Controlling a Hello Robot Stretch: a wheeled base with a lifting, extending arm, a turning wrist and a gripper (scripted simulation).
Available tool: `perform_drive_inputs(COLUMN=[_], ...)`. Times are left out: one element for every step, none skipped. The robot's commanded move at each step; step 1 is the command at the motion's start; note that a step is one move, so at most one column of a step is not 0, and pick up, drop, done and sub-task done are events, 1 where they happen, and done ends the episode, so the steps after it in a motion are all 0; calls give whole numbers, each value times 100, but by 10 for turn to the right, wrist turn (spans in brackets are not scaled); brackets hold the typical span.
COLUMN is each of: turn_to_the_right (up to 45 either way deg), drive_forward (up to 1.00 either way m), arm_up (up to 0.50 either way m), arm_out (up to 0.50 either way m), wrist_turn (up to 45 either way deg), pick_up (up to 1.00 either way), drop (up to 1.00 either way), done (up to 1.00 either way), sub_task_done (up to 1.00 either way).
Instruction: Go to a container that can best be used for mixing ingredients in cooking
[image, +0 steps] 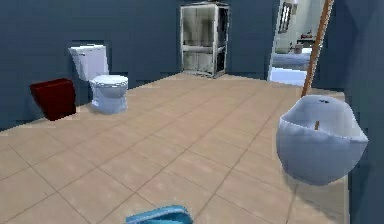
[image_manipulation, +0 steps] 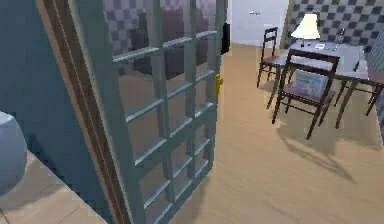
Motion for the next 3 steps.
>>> perform_drive_inputs(turn_to_the_right=[0,0,450], drive_forward=[100,80,0], arm_up=[0,0,0], arm_out=[0,0,0], wrist_turn=[0,0,0], pick_up=[0,0,0], drop=[0,0,0], done=[0,0,0], sub_task_done=[0,0,0])
